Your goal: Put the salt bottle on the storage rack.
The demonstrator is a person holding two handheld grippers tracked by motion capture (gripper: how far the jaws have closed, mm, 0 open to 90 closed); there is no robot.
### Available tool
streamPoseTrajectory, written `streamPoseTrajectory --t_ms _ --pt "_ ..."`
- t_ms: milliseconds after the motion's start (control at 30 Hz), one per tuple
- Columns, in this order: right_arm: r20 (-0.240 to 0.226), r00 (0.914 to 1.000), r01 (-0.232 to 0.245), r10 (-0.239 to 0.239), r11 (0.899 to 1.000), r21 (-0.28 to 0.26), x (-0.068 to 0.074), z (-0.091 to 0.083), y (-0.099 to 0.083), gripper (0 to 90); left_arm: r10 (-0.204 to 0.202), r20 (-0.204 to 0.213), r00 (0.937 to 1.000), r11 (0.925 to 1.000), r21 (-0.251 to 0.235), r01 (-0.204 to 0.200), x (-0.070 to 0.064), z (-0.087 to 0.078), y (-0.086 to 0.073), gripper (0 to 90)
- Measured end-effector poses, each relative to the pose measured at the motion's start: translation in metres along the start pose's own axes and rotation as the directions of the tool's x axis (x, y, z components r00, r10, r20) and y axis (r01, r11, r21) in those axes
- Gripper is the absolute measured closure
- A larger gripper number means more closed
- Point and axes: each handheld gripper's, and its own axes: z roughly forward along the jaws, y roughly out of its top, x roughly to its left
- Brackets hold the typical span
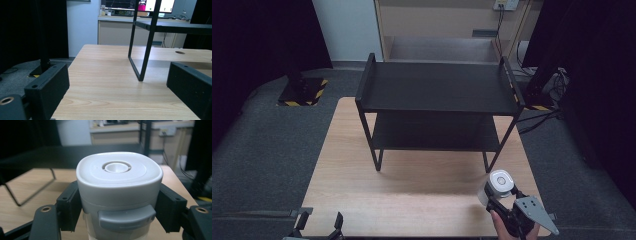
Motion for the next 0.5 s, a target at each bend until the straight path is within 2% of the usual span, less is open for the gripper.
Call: streamPoseTrajectory --t_ms 67,167,267,333,400,500 --pt "-0.035 0.9993 0.008 -0.009 1.000 -0.019 0.004 0.002 0.014 31.0 -0.001 0.005 1.0000 1.0000 0.000 0.001 0.000 0.000 0.000 3.4" --pt "-0.062 0.9978 0.019 -0.022 0.999 -0.038 0.009 0.008 0.034 31.0 -0.005 0.010 0.9999 1.0000 -0.006 0.006 0.000 -0.002 0.000 3.4" --pt "-0.071 0.9965 0.040 -0.043 0.998 -0.051 0.015 0.017 0.051 31.0 -0.010 0.011 0.9999 0.9999 -0.010 0.010 0.000 -0.003 0.000 3.4" --pt "-0.074 0.9964 0.039 -0.043 0.998 -0.053 0.016 0.019 0.055 31.0 -0.013 0.013 0.9998 0.9998 -0.011 0.013 0.001 -0.003 0.000 3.4" --pt "-0.078 0.9955 0.049 -0.054 0.997 -0.056 0.019 0.031 0.072 31.0 -0.019 0.016 0.9997 0.9997 -0.014 0.019 0.001 -0.003 0.000 3.5" --pt "-0.074 0.9954 0.059 -0.061 0.998 -0.037 0.022 0.045 0.086 31.0 -0.024 0.017 0.9996 0.9995 -0.020 0.025 0.001 -0.004 0.000 3.5"
